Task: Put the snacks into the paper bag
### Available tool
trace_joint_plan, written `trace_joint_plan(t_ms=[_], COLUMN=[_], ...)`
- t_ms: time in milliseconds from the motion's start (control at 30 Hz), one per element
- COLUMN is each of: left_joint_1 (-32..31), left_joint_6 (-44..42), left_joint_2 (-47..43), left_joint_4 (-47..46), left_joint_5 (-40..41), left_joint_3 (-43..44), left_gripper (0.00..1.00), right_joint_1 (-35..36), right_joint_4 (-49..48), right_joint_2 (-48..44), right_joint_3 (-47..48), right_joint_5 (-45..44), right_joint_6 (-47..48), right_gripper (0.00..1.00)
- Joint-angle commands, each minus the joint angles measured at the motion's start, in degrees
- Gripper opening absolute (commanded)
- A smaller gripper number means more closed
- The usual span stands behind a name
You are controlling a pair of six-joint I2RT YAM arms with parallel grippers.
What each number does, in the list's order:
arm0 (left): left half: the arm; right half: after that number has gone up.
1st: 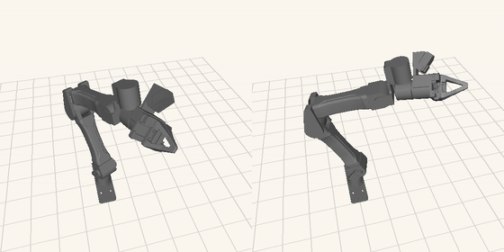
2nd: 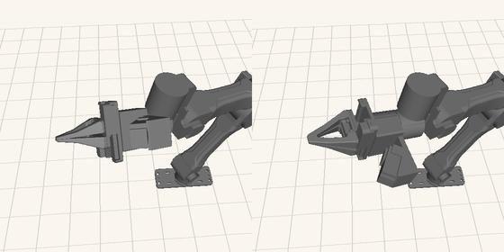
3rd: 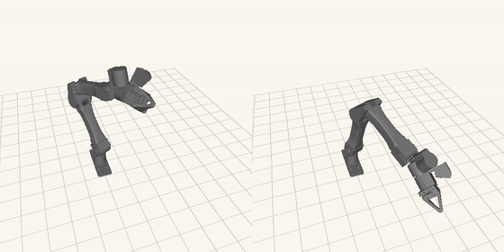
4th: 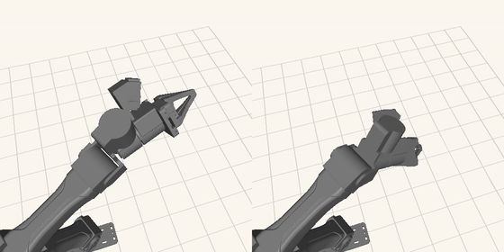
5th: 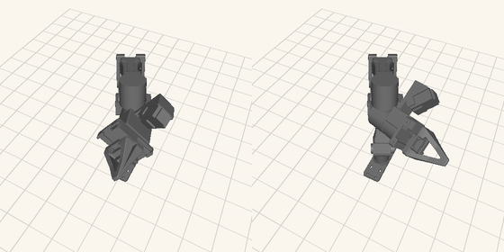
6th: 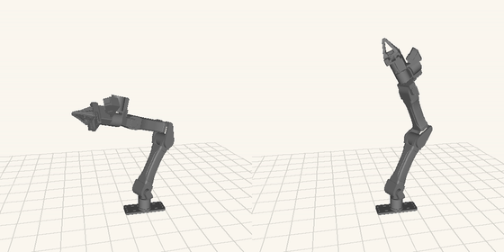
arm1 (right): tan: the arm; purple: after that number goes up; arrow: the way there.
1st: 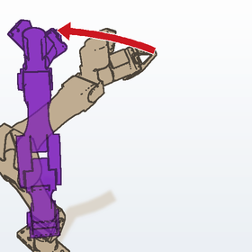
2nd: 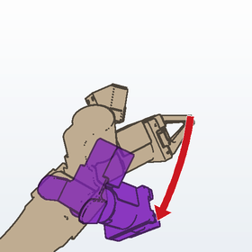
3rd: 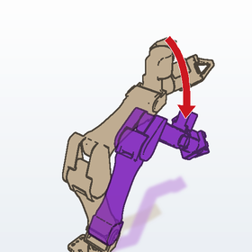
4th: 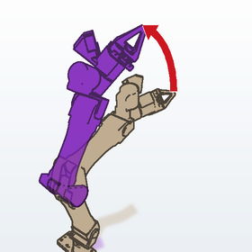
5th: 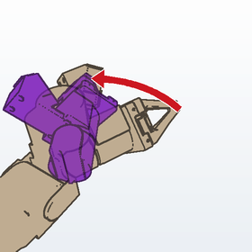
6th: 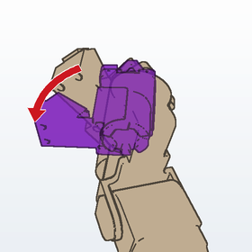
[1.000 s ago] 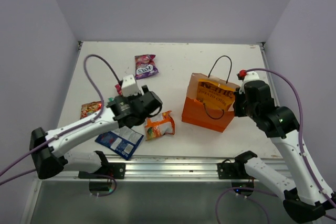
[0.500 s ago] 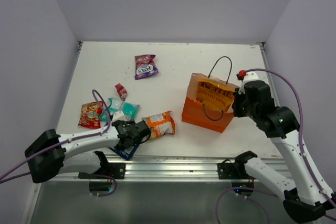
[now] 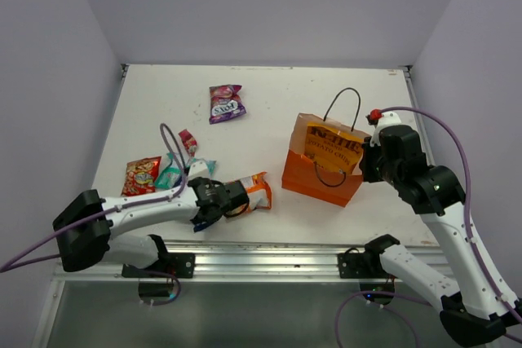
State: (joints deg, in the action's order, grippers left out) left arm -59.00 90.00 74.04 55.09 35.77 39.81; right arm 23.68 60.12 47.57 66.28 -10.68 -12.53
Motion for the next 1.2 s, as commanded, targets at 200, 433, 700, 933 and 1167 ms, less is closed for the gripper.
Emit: trace_joint_plan(t_ms=[200,433,700,933,1167], left_joint_1=[-12.45,-12.98,-13.68,-13.86,-13.95], left_joint_6=[-41.43,-60.1,-64.24,-66.17,-66.88], left_joint_2=[11.02,17.09,26.4,26.6,23.79], left_joint_4=[-13.69,-36.18,-43.14,-44.1,-47.17], left_joint_5=[19.7,1.0,-3.43,0.52,0.26], left_joint_3=[59.75,61.97,63.72,58.55,52.39], left_gripper=[0.0,0.0,0.0,0.0,0.59], right_joint_1=[0.22,0.22,0.14,0.22,0.14], right_joint_4=[-0.79,-0.7,-0.53,-0.44,-0.44], right_joint_2=[-0.64,-0.73,-1.25,-1.08,-1.25], right_joint_3=[0.34,0.43,0.43,0.52,0.51], right_joint_5=[1.01,0.57,0.22,0.22,0.31], right_joint_6=[0.67,0.67,0.67,0.76,0.93], right_gripper=[0.0,0.0,0.0,0.0,0.0])
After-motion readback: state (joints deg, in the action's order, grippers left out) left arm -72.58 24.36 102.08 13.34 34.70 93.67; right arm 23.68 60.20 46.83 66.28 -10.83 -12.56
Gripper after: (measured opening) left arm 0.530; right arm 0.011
